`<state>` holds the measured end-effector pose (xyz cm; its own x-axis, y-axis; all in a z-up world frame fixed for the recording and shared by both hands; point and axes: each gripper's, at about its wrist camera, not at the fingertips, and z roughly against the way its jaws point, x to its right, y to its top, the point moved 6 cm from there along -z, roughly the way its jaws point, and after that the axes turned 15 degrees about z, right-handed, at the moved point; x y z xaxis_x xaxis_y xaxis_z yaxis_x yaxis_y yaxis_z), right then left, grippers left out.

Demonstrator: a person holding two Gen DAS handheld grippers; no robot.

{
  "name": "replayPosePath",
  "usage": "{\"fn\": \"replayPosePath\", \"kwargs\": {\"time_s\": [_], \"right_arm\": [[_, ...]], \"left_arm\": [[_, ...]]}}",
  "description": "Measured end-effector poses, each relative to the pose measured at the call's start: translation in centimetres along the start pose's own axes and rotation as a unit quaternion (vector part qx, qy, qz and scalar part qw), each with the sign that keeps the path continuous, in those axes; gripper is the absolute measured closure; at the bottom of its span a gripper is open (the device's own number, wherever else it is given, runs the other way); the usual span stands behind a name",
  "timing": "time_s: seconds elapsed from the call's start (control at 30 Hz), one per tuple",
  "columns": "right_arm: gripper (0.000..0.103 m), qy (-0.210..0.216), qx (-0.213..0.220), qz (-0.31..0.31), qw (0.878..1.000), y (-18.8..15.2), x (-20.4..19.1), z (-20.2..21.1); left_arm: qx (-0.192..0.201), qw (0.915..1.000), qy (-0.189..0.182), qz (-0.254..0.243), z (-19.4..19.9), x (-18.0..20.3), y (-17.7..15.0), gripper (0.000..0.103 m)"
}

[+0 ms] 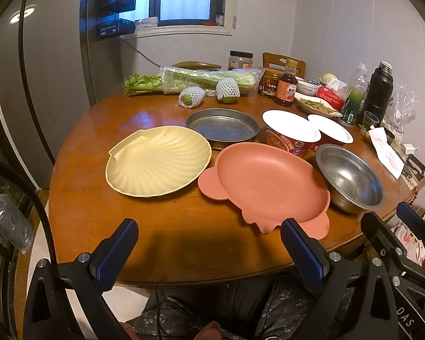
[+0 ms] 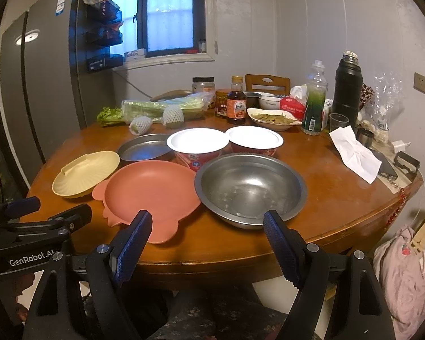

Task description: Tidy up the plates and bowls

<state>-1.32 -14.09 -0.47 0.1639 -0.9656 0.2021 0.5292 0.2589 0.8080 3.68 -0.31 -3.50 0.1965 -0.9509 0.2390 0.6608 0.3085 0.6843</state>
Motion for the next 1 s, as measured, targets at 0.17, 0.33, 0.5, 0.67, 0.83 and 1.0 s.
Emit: {"fn": "replayPosePath", "kwargs": {"time_s": [0.17, 0.33, 0.5, 0.67, 0.83, 1.0], "right_arm": [[0.021, 0.006, 0.010, 0.002, 1.000, 0.4, -0.4, 0.1], [0.021, 0.020, 0.021, 0.012, 0.999, 1.2, -1.2, 0.3], [0.021, 0.035, 0.024, 0.022, 0.999, 2.4, -2.1, -0.2], [0.021, 0.056, 0.021, 0.042, 0.997, 3.9, -3.5, -1.4], [0.021, 0.090, 0.017, 0.071, 0.993, 5.8, -6.1, -3.4], [0.021, 0.121, 0.003, 0.093, 0.988, 7.6, -8.7, -6.1]], "left_arm": [[0.001, 1.0000, -0.001, 0.004, -0.1, -0.3, 0.1, 0.002], [0.002, 0.9999, 0.003, 0.015, -0.2, -1.2, 0.4, 0.002], [0.012, 0.9991, 0.010, 0.039, -0.2, -3.2, 1.3, 0.002], [0.016, 0.9971, 0.021, 0.072, -0.3, -6.0, 2.5, 0.002], [0.022, 0.9931, 0.036, 0.110, -0.5, -9.7, 4.0, 0.002], [0.022, 0.9890, 0.051, 0.137, -1.2, -13.1, 5.4, 0.002]]}}
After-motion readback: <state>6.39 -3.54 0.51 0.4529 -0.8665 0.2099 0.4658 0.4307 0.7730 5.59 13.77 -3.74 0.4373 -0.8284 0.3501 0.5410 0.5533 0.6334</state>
